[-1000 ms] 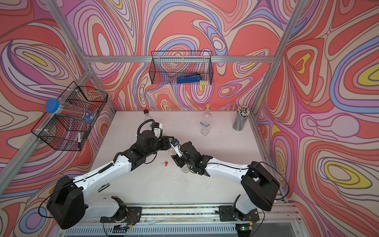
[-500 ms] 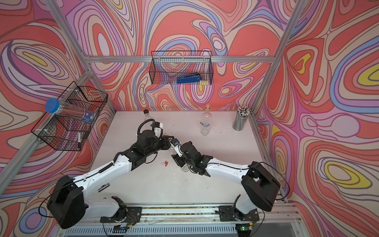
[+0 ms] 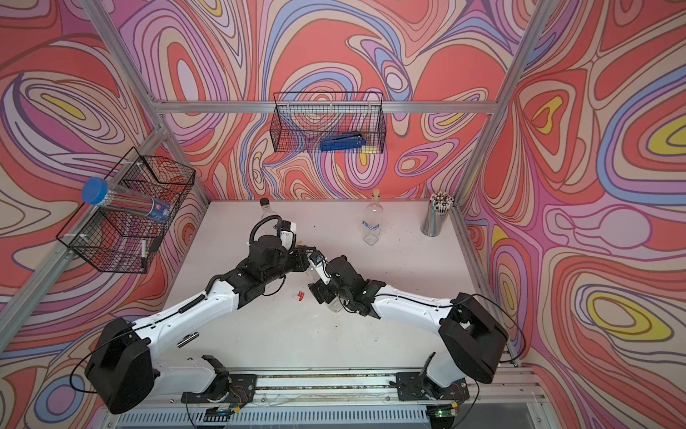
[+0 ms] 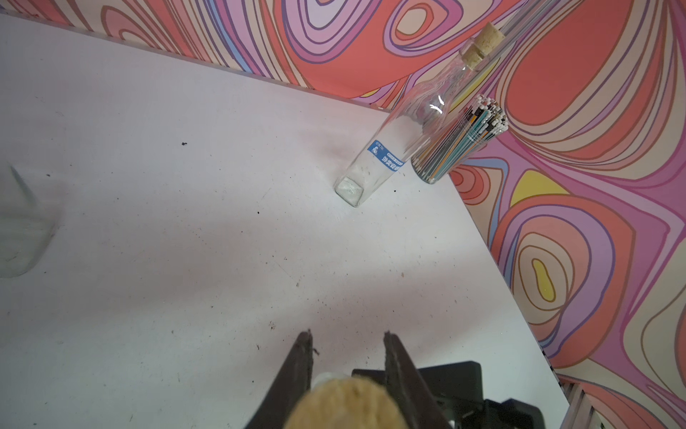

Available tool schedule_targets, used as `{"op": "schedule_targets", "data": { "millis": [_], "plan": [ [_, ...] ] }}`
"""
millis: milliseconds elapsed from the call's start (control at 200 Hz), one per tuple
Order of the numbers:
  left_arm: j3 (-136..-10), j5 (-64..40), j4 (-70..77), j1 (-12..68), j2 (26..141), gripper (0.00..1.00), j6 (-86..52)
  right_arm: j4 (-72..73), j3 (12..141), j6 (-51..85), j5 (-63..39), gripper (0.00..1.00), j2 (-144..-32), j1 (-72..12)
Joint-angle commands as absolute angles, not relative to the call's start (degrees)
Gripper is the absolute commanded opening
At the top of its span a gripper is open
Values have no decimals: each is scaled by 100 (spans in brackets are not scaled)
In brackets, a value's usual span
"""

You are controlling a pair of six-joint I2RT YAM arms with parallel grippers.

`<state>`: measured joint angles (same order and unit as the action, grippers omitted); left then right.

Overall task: Remove the label from the bottle
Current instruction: Tear open the label from the bottle.

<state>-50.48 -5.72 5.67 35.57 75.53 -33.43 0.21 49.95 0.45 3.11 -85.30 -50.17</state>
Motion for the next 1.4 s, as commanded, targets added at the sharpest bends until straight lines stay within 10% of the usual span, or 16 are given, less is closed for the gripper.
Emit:
{"op": "schedule_targets", "data": {
  "millis": [0, 280, 621, 1397],
  "plan": [
    [-5404, -510, 346, 3604, 7592, 0, -3258, -400, 5168, 274, 127, 96, -8186, -5080],
    [-5864, -352, -423, 3604, 7810, 0, -3229, -1184, 4992, 758, 127, 92, -7315, -5089],
    [-5895, -352, -470, 3604, 7966, 0, -3329, -1332, 4676, 1199, 332, 32, -7129, -5267],
    [-5915, -323, -558, 3590, 8068, 0, -3348, -1276, 4687, 1283, 1226, 35, -7768, -5498]
  ]
}}
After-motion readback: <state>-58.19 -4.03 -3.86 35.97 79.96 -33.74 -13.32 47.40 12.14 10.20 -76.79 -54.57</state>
